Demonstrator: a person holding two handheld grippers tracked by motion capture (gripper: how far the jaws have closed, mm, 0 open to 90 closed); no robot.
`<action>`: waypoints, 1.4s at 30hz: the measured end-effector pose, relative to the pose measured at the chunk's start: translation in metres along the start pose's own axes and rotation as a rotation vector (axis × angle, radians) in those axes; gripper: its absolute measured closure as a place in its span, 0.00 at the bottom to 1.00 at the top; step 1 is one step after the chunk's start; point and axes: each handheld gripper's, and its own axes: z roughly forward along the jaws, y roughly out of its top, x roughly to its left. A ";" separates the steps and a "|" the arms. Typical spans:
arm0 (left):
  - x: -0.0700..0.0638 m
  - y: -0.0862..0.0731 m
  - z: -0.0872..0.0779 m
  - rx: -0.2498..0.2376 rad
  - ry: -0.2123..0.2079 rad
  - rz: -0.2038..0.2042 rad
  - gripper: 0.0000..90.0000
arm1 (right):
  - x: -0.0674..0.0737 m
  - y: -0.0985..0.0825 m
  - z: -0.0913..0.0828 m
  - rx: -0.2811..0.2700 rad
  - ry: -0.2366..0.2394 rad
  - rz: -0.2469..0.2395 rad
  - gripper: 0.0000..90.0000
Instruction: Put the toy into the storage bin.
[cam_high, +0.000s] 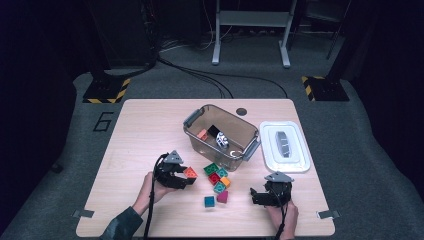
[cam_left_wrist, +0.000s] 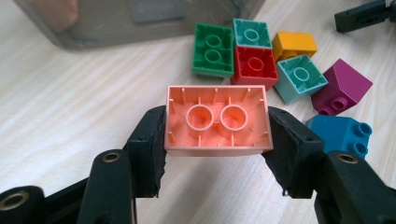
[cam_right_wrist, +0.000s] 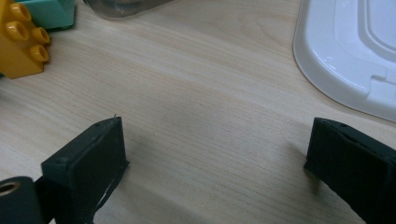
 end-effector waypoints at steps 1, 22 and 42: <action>0.002 0.002 -0.003 -0.006 -0.004 -0.002 0.48 | 0.000 0.000 0.000 0.000 0.000 0.000 0.04; 0.026 0.056 -0.055 -0.070 0.041 -0.003 0.48 | 0.000 0.000 0.000 0.000 0.000 0.002 0.04; 0.048 0.125 -0.062 -0.075 0.082 -0.002 0.48 | 0.000 0.000 0.000 0.000 0.002 0.001 0.04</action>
